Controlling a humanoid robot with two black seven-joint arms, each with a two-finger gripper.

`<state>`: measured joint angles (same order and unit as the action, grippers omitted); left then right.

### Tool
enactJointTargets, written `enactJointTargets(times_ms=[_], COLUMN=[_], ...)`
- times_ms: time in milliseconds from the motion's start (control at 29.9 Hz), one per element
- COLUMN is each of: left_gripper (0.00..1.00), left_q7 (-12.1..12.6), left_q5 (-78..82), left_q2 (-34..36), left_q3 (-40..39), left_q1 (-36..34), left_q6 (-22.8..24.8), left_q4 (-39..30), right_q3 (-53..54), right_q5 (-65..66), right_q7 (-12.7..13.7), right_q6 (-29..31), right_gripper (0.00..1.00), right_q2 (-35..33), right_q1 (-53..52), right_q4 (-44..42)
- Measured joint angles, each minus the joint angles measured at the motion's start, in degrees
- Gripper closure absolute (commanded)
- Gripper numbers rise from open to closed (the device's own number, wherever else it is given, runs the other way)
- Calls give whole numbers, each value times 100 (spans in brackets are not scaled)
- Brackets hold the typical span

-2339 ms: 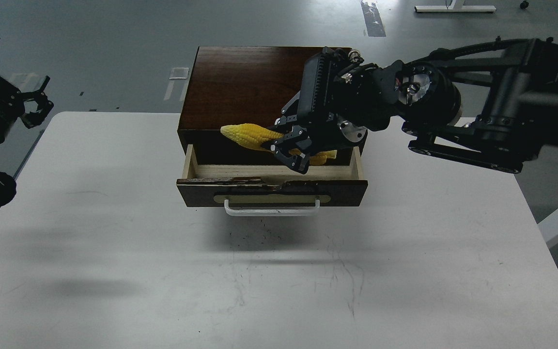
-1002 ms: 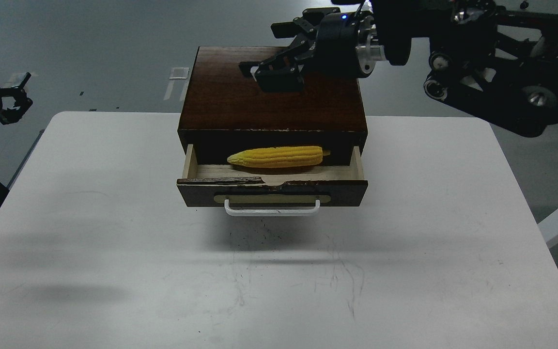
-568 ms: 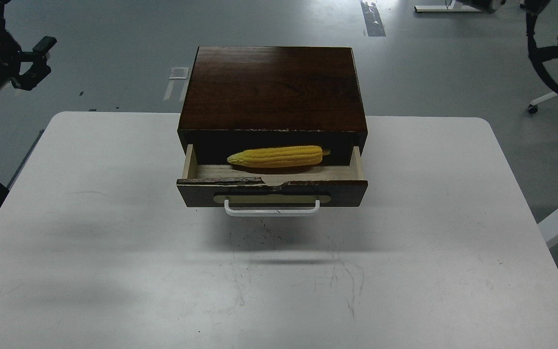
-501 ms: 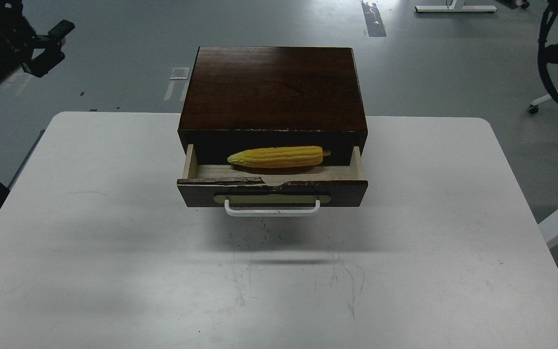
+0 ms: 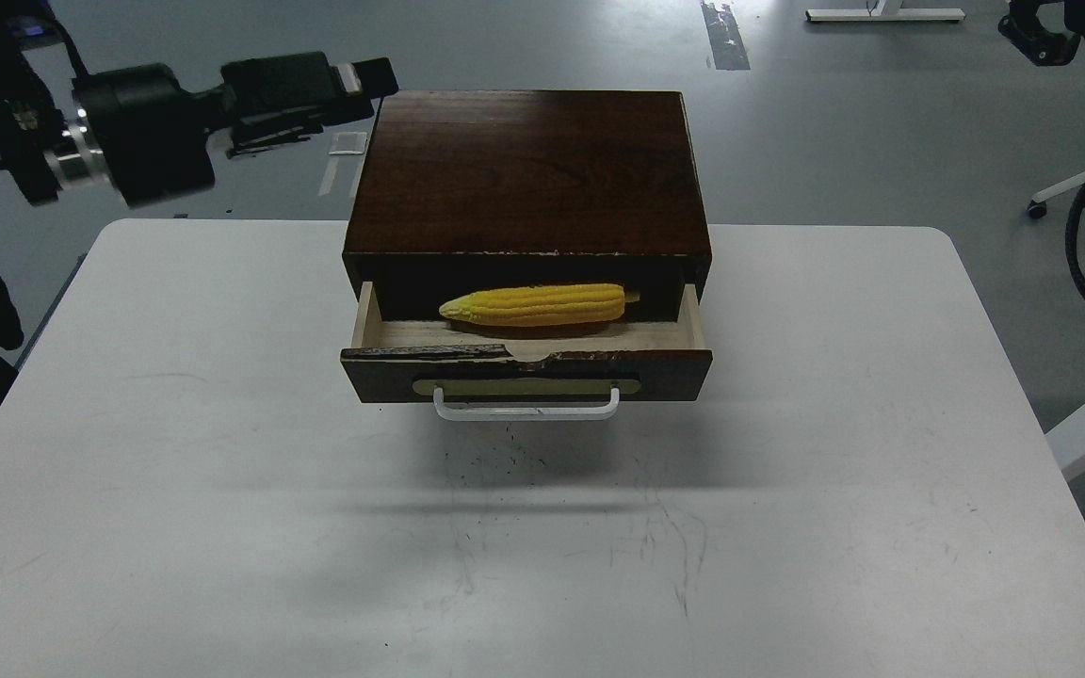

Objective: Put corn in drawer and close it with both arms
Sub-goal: 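Bring the left hand to the front of the open drawer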

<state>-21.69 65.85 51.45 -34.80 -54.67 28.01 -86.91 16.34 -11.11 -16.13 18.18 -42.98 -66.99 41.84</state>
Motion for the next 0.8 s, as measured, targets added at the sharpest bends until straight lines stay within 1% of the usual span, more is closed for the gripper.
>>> enactJointTargets(times_ms=[200,401,501,568,635,802], left_gripper=[100,100,100,100,100,100], left_q7=[-6,-5,-12,-68,-89,-116], left_q5=[1125,2254,2657,2886,3057,3972], left_q2=[-149,-605,-653,-676,-788,-1031], left_q3=[114,308,534,769,1031,1523], left_q1=[26,51,16,-30,-67,-219], left_q6=[0,0,0,0,-1,-1], left_q4=[-893,-1049,-1108,-1288,-1380,-1409], right_q3=[184,499,630,713,837,1318], right_q5=[-47,-442,-634,-669,-709,-870], right_q7=[-24,-34,-28,-24,-18,-7], right_q6=[178,506,609,642,686,941], right_gripper=[0,0,0,0,0,0], right_q2=[0,48,74,98,217,903], right_q1=[281,622,876,1023,1161,1530], right_q4=[-273,-607,-644,-658,-744,-1225])
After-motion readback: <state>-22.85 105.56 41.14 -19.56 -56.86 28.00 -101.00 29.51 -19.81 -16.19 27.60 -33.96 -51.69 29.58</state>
